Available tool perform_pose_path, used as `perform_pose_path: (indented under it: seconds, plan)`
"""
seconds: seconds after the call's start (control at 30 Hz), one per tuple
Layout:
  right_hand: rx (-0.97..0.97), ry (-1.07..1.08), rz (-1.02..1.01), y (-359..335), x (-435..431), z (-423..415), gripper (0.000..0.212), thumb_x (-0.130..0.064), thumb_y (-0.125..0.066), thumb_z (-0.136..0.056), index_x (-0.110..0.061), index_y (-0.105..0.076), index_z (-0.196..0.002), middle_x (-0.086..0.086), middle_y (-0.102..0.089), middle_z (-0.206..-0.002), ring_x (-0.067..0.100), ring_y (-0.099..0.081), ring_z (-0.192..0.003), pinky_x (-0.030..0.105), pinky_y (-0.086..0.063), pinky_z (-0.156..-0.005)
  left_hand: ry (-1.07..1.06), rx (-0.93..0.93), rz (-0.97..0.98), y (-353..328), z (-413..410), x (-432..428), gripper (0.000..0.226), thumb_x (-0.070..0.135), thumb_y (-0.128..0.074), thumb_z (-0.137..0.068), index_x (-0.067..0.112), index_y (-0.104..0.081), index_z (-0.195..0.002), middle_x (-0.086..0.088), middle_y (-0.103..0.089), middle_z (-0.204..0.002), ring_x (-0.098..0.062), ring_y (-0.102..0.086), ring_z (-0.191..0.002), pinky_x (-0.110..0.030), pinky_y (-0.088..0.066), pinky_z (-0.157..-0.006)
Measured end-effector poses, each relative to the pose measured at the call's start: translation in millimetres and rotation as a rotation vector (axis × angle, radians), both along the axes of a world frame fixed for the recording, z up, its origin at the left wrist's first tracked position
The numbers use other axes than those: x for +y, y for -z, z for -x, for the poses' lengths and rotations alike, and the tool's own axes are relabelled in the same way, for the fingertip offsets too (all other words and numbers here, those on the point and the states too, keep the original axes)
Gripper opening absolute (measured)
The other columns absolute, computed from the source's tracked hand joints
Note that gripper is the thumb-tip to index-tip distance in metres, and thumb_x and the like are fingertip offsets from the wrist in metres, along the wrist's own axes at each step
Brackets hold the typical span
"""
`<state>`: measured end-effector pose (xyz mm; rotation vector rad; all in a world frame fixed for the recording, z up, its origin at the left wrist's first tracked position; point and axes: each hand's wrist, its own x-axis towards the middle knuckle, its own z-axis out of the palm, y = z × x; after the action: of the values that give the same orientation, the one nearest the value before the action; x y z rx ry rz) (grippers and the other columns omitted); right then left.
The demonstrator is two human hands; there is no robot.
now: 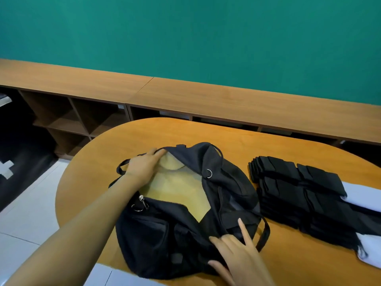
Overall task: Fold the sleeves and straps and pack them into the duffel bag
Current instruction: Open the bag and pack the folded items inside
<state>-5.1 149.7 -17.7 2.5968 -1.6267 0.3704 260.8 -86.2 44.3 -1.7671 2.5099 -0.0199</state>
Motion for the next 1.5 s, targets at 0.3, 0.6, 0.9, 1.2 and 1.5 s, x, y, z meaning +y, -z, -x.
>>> perform_pose_path:
  seconds: [0.3, 0.6, 0.9, 1.2, 1.5]
  plan:
    - [-0.310, 0.018, -0.152, -53.0, -14.6, -38.8, 0.068, -0.063, -0.035, -0.099, -0.027, -0.021, -0.155, -0.016, -0.030, -0.155, 0.001, -0.021, -0.145, 0.035, 0.002, -0.121, 0.101, 0.344, -0.081, -34.9, 16.7, -7.0, 0.064, 0.009, -0.051, -0.096, 0.033, -0.028, -0.151, -0.009, -0.055, -0.138, -0.033, -0.057, -0.114, -0.041, -0.049, -0.086]
    - [-0.066, -0.099, -0.105, -18.7, 1.3, -68.8, 0.065, -0.038, -0.053, -0.083, -0.025, -0.040, -0.145, -0.019, -0.060, -0.081, -0.001, -0.055, -0.084, 0.046, -0.030, -0.117, 0.062, 0.500, -0.053, -62.5, 8.3, -18.6, 0.036, 0.005, -0.058, -0.090, 0.030, -0.044, -0.112, -0.005, -0.062, -0.105, -0.031, -0.058, -0.090, -0.047, -0.048, -0.078]
    - [-0.150, -0.043, 0.017, -41.2, 1.0, -21.5, 0.050, -0.054, -0.035, -0.100, -0.029, -0.042, -0.143, -0.013, -0.045, -0.146, 0.008, -0.035, -0.140, 0.044, -0.012, -0.118, 0.064, 0.583, -0.076, -37.4, 13.4, 7.7, 0.054, 0.030, -0.070, -0.089, 0.025, -0.043, -0.136, -0.004, -0.060, -0.125, -0.027, -0.059, -0.104, -0.045, -0.049, -0.088]
    - [-0.007, 0.598, -0.053, -50.3, -34.0, 127.9, 0.070, -0.059, -0.012, -0.098, -0.019, -0.042, -0.147, 0.001, -0.042, -0.152, 0.020, -0.033, -0.144, 0.046, -0.010, -0.122, 0.020, 0.504, -0.100, -34.6, 27.3, 18.9, 0.062, 0.032, -0.068, -0.090, 0.027, -0.036, -0.143, -0.005, -0.056, -0.131, -0.020, -0.053, -0.100, -0.037, -0.043, -0.084]
    - [0.143, 0.592, -0.082, -37.2, -22.3, 114.1, 0.072, -0.060, -0.020, -0.097, -0.011, -0.058, -0.134, 0.010, -0.065, -0.125, 0.025, -0.061, -0.118, 0.048, -0.011, -0.119, -0.048, 0.448, -0.152, -28.7, 24.5, 18.3, 0.060, 0.032, -0.068, -0.090, 0.028, -0.036, -0.141, -0.006, -0.057, -0.130, -0.029, -0.056, -0.107, -0.049, -0.044, -0.096]
